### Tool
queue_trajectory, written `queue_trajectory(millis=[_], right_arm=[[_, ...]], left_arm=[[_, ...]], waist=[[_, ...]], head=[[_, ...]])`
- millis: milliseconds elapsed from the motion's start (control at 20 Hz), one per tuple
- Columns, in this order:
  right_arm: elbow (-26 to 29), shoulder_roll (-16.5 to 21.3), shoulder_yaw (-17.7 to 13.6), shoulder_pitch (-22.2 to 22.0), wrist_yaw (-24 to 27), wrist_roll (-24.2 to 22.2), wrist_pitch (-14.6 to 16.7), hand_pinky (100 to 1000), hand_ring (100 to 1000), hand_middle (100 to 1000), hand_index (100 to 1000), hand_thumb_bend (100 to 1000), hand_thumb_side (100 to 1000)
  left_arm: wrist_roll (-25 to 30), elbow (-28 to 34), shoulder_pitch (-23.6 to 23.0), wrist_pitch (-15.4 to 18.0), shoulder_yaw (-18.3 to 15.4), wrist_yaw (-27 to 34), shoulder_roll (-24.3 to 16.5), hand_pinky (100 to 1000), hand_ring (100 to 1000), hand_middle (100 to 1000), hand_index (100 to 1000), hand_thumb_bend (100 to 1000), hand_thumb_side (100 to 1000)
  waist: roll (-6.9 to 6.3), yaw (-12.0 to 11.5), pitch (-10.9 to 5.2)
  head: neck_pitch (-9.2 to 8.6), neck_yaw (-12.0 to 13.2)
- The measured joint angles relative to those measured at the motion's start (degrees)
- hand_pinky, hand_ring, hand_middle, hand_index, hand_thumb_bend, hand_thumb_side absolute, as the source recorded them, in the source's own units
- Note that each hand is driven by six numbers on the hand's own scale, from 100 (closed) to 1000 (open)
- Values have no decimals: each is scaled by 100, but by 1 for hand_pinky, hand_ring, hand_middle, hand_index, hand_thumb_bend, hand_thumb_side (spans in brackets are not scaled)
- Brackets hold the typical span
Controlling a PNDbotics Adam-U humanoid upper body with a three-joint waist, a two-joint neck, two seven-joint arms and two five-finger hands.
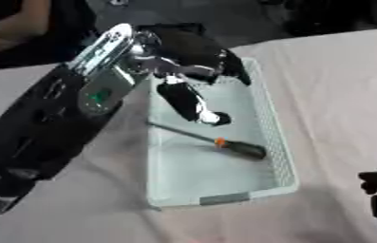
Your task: Pick up objects on the table and place them in the box.
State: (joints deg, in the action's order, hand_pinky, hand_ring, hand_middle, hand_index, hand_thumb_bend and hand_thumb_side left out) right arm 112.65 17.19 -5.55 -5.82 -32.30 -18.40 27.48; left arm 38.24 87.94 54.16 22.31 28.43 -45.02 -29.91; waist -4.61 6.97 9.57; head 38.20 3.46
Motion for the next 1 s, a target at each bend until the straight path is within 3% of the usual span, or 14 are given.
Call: queue_trajectory(millis=[550, 650, 750, 850, 1000], right_arm=[[0, 0, -29, 1, -4, 7, -2, 429, 552, 577, 789, 100, 782], [0, 0, -30, 1, -4, 8, -2, 429, 552, 577, 789, 100, 782], [0, 0, -30, 1, -4, 8, -2, 429, 551, 577, 789, 100, 782], [0, 0, -33, 1, -6, 9, -4, 429, 551, 577, 789, 100, 782], [0, 0, -43, 1, -15, 19, -13, 429, 551, 577, 789, 100, 782]], left_arm=[[-272, -180, -57, 93, 8, -192, -30, 922, 963, 952, 933, 336, 917], [-235, -151, -114, 88, -7, -169, -100, 881, 919, 913, 914, 286, 981], [-114, -80, -182, 82, -30, -85, -180, 812, 831, 818, 859, 191, 967], [-8, 125, -329, 34, -142, 133, -306, 753, 756, 746, 794, 100, 889], [14, 827, -705, -202, -493, 660, -609, 665, 625, 632, 737, 100, 833]], waist=[[6, -23, 0], [6, -28, 0], [7, -39, 1], [7, -50, 4], [10, -97, 33]], head=[[-2, 0], [-4, 0], [-38, -5], [-49, -44], [-52, -67]])
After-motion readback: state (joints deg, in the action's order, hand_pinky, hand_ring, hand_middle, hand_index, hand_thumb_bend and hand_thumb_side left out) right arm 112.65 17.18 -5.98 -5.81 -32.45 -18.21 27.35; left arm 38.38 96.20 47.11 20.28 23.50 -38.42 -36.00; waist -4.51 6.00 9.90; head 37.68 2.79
